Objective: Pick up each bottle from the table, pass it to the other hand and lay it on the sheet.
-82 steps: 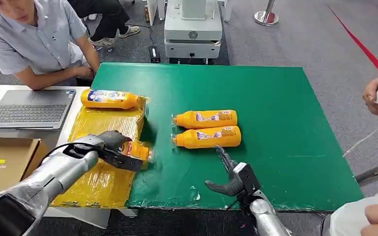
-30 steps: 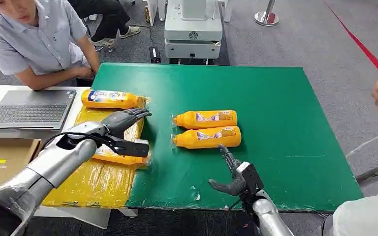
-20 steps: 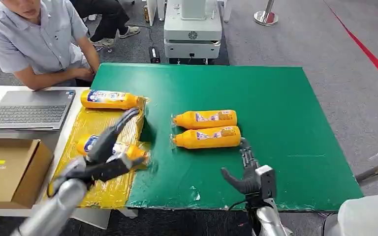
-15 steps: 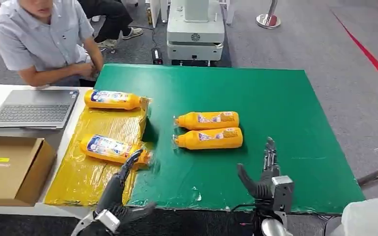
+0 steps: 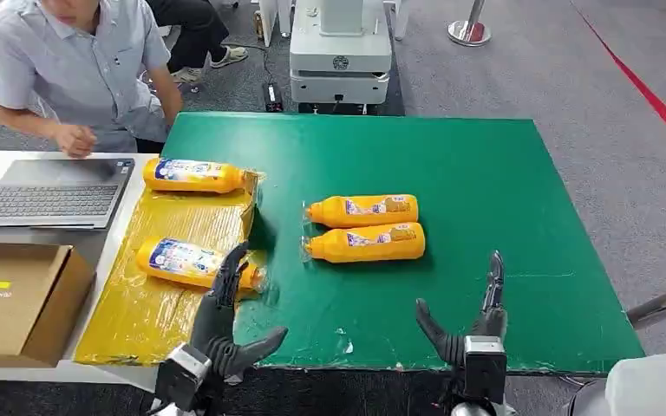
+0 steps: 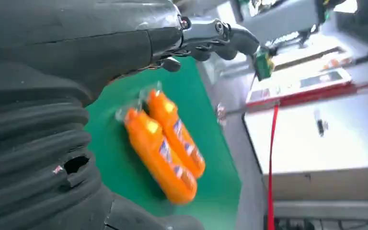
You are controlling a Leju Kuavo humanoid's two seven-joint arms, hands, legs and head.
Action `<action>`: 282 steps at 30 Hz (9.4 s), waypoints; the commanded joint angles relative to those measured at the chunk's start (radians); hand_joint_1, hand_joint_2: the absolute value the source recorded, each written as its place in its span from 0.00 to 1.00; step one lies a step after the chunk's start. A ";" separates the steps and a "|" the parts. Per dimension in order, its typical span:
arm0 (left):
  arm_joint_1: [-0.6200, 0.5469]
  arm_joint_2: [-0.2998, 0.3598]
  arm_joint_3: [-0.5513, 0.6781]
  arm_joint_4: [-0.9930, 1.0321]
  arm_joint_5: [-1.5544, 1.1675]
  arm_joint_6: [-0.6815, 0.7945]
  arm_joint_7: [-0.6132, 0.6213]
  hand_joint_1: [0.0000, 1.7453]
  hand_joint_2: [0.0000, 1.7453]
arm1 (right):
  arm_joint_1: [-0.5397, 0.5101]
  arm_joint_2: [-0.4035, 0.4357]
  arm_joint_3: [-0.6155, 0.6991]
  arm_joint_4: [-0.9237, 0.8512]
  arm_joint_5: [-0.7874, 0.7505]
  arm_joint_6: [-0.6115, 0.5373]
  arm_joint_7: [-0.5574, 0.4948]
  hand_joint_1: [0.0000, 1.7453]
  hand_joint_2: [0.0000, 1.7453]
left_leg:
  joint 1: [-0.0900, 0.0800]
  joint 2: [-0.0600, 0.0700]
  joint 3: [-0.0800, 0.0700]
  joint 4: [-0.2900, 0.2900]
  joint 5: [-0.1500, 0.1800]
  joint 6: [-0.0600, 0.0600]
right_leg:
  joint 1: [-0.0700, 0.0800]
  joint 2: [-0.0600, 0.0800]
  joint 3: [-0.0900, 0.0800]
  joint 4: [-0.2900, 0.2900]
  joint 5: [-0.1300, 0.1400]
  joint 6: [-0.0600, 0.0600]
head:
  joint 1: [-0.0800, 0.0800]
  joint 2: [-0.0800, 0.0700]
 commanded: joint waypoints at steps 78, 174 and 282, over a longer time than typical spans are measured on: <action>0.006 0.019 -0.119 0.022 0.127 0.242 -0.184 0.00 1.00 | 0.075 -0.025 0.101 -0.135 -0.183 -0.122 0.018 0.00 1.00 | 0.000 0.000 0.000 0.000 0.000 0.000 | 0.000 0.000 0.000 0.000 0.000 0.000 | -0.001 0.000; -0.044 -0.045 -0.071 0.123 -0.016 0.070 -0.020 0.00 1.00 | -0.198 -0.250 0.348 0.438 0.893 0.085 0.639 0.00 1.00 | 0.000 0.000 0.000 0.000 0.000 0.000 | 0.000 0.000 0.000 0.000 0.000 0.000 | -0.003 0.000; -0.020 -0.039 -0.052 0.098 0.252 0.063 -0.073 0.00 1.00 | -0.121 -0.150 0.144 0.271 0.345 -0.001 0.232 1.00 1.00 | 0.000 0.000 0.000 0.000 0.000 0.000 | 0.000 0.000 0.000 0.000 0.000 0.000 | -0.002 0.000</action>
